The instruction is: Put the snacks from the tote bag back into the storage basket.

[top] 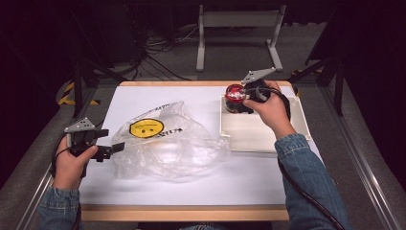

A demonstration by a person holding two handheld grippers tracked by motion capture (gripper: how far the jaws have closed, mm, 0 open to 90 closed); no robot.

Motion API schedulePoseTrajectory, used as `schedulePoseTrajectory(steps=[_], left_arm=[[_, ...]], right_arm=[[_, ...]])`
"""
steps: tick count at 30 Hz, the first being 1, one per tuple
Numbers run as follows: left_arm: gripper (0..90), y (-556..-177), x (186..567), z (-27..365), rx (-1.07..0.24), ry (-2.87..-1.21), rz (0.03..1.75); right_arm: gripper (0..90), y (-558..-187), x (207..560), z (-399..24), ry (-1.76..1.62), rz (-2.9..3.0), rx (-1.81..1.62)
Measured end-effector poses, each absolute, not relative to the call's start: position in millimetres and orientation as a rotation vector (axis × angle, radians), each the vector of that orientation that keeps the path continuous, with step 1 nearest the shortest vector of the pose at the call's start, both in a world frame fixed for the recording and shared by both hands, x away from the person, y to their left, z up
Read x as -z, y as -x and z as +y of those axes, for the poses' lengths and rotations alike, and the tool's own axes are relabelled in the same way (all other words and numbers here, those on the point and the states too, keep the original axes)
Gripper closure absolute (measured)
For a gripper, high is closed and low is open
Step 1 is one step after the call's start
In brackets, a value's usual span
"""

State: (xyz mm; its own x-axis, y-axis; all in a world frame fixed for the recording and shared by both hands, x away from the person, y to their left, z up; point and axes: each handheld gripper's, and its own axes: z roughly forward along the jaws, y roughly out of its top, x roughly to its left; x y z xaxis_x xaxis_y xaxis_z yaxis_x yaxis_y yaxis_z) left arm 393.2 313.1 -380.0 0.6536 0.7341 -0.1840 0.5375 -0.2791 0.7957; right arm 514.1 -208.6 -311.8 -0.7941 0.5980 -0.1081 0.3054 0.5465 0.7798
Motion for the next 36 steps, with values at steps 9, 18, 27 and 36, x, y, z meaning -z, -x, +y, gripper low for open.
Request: schedulePoseTrajectory(steps=[9,18,27,36], left_arm=[[5.4,-393.0,380.7,312.5,-0.274,-1.965,0.991],[5.7,-393.2,381.4,313.2,-0.270,-1.968,0.990],[5.7,-393.6,381.8,312.4,-0.265,-1.965,0.991],[5.7,-394.7,382.9,312.9,-0.268,-1.968,0.989]], right_arm=[[24.8,-530.3,330.4,-219.5,-0.751,2.430,-1.072],[24.9,-538.9,347.1,-224.6,-0.734,2.441,-1.028],[24.9,-543.6,362.8,-223.9,-0.755,2.465,-1.052],[24.9,-545.2,376.2,-222.3,-0.745,2.490,-1.053]])
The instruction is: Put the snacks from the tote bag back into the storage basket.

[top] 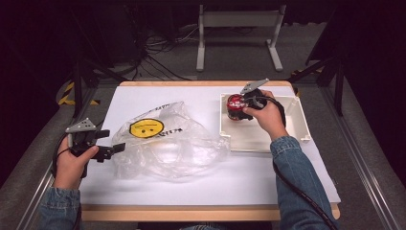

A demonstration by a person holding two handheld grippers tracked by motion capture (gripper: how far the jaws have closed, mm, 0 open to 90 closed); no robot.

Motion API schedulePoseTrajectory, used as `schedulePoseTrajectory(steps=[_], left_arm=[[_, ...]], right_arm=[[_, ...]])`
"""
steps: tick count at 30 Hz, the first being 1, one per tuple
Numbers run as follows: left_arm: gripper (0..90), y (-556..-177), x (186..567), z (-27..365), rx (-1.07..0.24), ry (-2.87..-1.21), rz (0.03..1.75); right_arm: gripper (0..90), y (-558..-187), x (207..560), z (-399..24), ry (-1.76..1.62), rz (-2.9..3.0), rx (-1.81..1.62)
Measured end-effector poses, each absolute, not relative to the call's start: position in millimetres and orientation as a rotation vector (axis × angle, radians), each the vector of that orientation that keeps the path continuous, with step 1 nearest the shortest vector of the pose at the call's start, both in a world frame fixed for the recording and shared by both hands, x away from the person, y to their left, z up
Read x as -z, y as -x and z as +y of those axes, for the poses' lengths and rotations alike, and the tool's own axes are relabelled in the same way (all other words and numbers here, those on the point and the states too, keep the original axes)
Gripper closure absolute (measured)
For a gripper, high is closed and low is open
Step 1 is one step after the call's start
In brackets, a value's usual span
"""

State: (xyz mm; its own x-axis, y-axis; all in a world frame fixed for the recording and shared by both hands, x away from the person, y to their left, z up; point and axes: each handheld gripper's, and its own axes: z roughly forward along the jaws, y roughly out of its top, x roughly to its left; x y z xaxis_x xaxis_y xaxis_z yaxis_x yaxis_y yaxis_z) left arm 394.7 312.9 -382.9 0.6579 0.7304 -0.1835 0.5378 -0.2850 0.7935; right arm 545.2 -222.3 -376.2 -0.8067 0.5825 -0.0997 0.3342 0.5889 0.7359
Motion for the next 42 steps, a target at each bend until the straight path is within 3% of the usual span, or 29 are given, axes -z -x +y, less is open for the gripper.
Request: schedulePoseTrajectory(steps=[42], left_arm=[[5.8,-395.6,384.3,312.6,-0.253,-1.970,0.993]], right_arm=[[24.8,-541.4,414.5,-211.5,-0.670,2.577,-1.076]])
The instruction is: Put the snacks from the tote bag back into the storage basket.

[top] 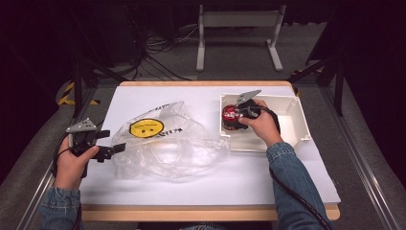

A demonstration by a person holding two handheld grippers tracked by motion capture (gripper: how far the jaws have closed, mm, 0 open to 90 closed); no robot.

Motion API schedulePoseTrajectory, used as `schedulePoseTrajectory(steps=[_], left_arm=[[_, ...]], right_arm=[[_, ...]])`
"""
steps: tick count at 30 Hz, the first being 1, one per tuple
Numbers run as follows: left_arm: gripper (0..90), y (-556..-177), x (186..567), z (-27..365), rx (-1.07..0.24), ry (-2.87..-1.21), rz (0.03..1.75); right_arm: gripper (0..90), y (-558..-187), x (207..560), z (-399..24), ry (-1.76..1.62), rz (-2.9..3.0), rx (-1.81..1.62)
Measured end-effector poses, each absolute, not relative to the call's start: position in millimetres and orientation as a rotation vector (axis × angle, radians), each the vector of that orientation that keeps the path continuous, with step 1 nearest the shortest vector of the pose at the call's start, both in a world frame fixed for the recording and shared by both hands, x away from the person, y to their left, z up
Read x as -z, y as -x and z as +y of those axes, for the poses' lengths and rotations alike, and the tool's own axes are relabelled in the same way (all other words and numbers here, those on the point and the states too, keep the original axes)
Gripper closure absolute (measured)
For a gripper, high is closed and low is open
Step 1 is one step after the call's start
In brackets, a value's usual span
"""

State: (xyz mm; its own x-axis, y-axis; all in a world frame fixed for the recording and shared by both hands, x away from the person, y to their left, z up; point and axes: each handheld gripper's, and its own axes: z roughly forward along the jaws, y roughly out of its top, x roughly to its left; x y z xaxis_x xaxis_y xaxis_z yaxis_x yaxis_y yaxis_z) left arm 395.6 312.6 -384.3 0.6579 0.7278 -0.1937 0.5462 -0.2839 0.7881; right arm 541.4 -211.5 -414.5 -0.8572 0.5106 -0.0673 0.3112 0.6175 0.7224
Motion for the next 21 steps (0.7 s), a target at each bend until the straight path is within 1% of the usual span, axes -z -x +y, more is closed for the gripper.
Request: schedulePoseTrajectory(steps=[10,12,13,14,15,16,17,21], left_arm=[[5.7,-395.9,384.9,309.7,-0.248,-1.979,0.975],[5.6,-396.0,385.2,308.9,-0.250,-1.983,0.974],[5.6,-396.1,385.7,308.0,-0.248,-1.984,0.969],[5.6,-395.9,385.9,307.4,-0.246,-1.985,0.970],[5.6,-395.7,386.0,307.3,-0.247,-1.985,0.969],[5.6,-395.7,386.0,307.3,-0.247,-1.985,0.969],[5.6,-395.3,385.8,307.5,-0.247,-1.987,0.968],[5.4,-393.7,384.2,306.8,-0.252,-1.986,0.956]], right_arm=[[24.5,-540.7,416.1,-215.0,-0.697,2.581,-1.089],[21.2,-540.8,416.4,-215.6,-0.714,2.583,-1.101],[21.2,-540.8,416.4,-215.6,-0.714,2.583,-1.101],[16.6,-539.9,415.1,-215.6,-0.733,2.582,-1.103],[14.7,-539.6,413.9,-215.6,-0.737,2.574,-1.109],[14.7,-539.6,413.9,-215.6,-0.737,2.574,-1.109],[11.4,-537.9,409.6,-216.1,-0.766,2.564,-1.119],[10.7,-533.5,400.8,-219.6,-0.831,2.542,-1.145]])
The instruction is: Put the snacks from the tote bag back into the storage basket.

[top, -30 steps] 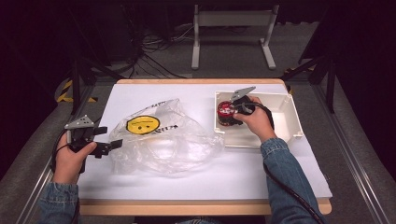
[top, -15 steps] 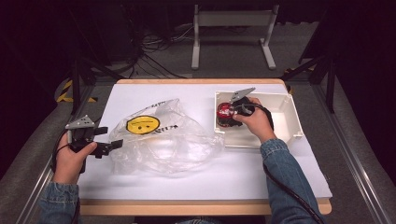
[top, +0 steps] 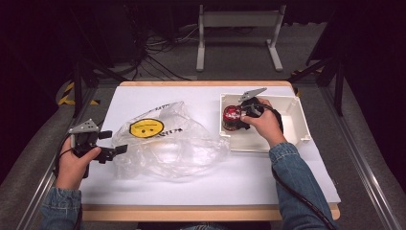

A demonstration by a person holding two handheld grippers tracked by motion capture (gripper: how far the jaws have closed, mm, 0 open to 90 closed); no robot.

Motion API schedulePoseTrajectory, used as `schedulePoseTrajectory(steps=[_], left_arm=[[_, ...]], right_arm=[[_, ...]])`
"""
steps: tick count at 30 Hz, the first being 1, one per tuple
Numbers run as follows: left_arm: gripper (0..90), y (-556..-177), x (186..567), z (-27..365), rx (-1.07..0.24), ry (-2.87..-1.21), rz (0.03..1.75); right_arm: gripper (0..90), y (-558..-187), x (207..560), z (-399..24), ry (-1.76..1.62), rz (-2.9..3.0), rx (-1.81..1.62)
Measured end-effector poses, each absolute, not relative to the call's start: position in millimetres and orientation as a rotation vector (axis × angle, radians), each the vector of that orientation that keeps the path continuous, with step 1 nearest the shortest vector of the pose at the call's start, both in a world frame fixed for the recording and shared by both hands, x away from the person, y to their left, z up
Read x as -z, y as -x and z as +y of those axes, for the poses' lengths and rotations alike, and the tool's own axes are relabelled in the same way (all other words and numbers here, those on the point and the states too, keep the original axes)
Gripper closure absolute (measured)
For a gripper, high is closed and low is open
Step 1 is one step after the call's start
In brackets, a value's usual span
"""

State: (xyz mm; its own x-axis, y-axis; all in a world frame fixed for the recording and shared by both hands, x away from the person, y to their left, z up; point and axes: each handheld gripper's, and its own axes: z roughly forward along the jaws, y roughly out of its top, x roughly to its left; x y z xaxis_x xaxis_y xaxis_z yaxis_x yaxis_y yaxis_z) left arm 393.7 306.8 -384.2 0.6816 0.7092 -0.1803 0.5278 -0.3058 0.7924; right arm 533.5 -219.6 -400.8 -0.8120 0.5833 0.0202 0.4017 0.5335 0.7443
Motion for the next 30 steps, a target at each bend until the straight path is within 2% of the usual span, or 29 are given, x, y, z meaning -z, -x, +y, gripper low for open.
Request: schedulePoseTrajectory(steps=[8,15,30], left_arm=[[5.4,-392.8,390.7,302.5,-0.230,-2.015,0.933],[5.2,-389.5,387.4,298.8,-0.238,-2.014,0.909],[6.5,-382.3,383.4,291.7,-0.213,-1.994,0.803]], right_arm=[[10.7,-519.3,379.2,-229.4,-0.810,2.496,-1.209],[10.7,-491.3,353.1,-242.0,-0.755,2.470,-1.253],[10.5,-436.9,332.7,-276.1,-0.755,2.418,-1.315]])
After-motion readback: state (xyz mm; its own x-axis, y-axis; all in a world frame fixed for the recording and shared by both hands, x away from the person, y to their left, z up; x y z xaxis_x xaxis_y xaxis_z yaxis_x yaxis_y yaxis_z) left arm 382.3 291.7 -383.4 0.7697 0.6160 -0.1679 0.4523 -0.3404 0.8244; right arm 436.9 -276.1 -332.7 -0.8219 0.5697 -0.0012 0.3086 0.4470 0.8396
